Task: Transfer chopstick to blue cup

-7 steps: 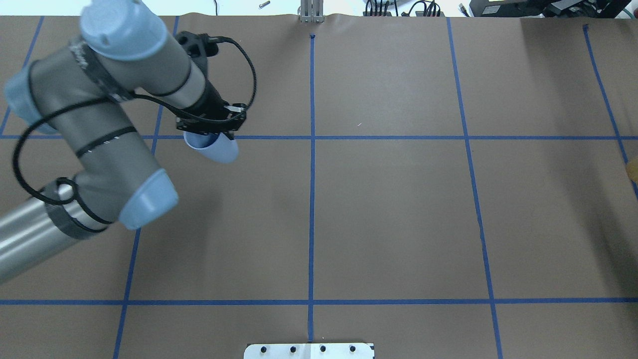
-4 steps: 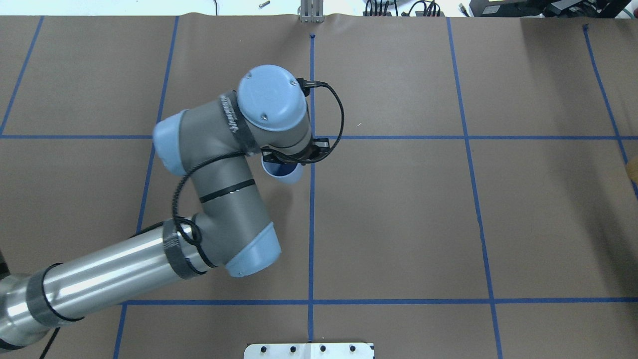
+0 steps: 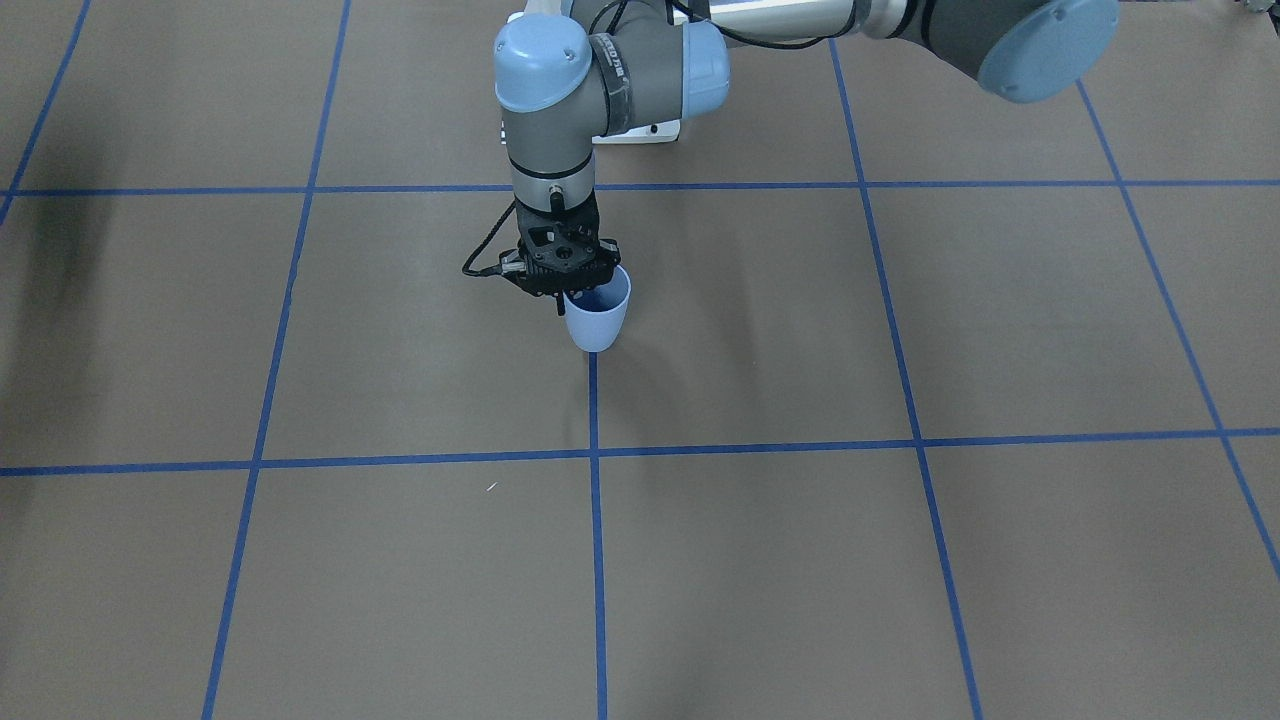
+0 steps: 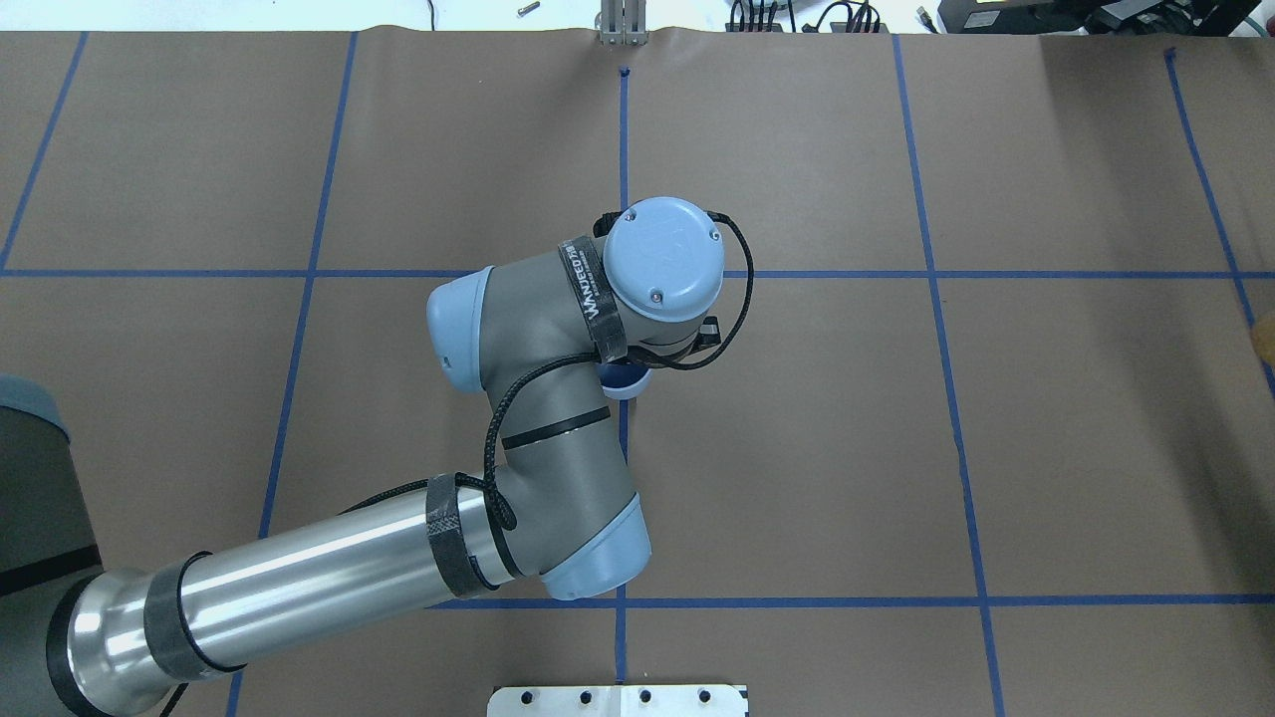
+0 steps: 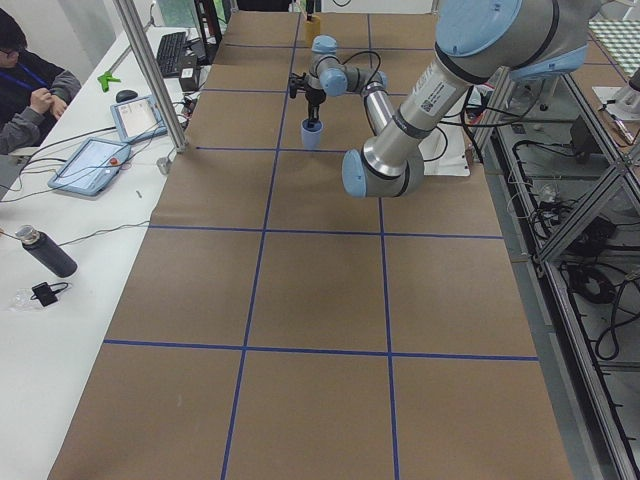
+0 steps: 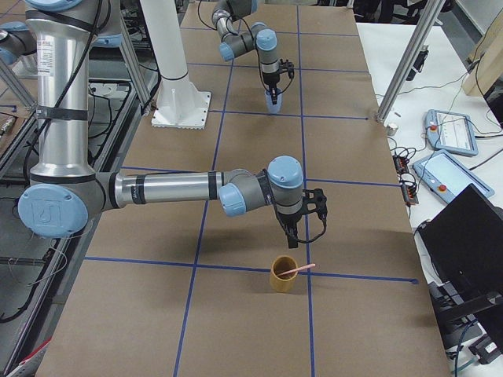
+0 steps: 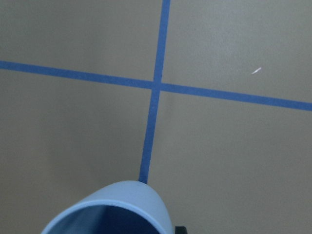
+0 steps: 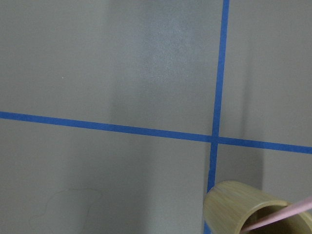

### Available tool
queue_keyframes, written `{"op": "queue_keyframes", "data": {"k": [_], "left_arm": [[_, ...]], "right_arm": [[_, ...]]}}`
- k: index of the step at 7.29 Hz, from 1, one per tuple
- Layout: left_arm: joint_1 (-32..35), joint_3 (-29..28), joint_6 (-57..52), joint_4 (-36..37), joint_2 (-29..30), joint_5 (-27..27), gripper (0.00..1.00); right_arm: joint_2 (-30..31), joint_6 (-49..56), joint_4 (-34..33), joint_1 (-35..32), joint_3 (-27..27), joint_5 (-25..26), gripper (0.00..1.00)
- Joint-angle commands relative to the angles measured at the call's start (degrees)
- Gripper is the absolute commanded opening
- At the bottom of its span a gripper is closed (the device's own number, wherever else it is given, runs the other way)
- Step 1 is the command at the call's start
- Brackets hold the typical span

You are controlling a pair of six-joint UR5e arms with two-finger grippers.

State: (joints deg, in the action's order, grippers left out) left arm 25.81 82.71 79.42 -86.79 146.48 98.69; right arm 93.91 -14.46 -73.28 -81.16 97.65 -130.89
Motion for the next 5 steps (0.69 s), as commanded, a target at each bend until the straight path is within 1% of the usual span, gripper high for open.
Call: {"op": "queue_keyframes", "data": {"k": [1, 2, 3, 4, 5], "left_arm": [[-1.11, -0.09, 0.03, 0.13, -0.14, -0.07, 0.1], [-1.12, -0.09, 0.03, 0.13, -0.22, -0.07, 0.28], [-1.12, 0.08, 0.03, 0.13, -0.23, -0.16, 0.55], [-0.94, 1.39, 0.03, 0.65, -0.14, -0.34, 0.98], [-0.25, 6.01, -1.01, 3.96, -0.31, -0.16, 0.98]], "right_arm": [[0.05, -0.74, 0.07, 0.12, 0.0, -0.07, 1.0], [0.05, -0.74, 0.07, 0.12, 0.08, -0.07, 1.0], [0.05, -0.74, 0.07, 0.12, 0.0, -0.07, 1.0], [0.05, -0.83, 0.07, 0.12, 0.08, -0.07, 1.0], [0.05, -0.74, 0.07, 0.12, 0.08, -0.07, 1.0]]}}
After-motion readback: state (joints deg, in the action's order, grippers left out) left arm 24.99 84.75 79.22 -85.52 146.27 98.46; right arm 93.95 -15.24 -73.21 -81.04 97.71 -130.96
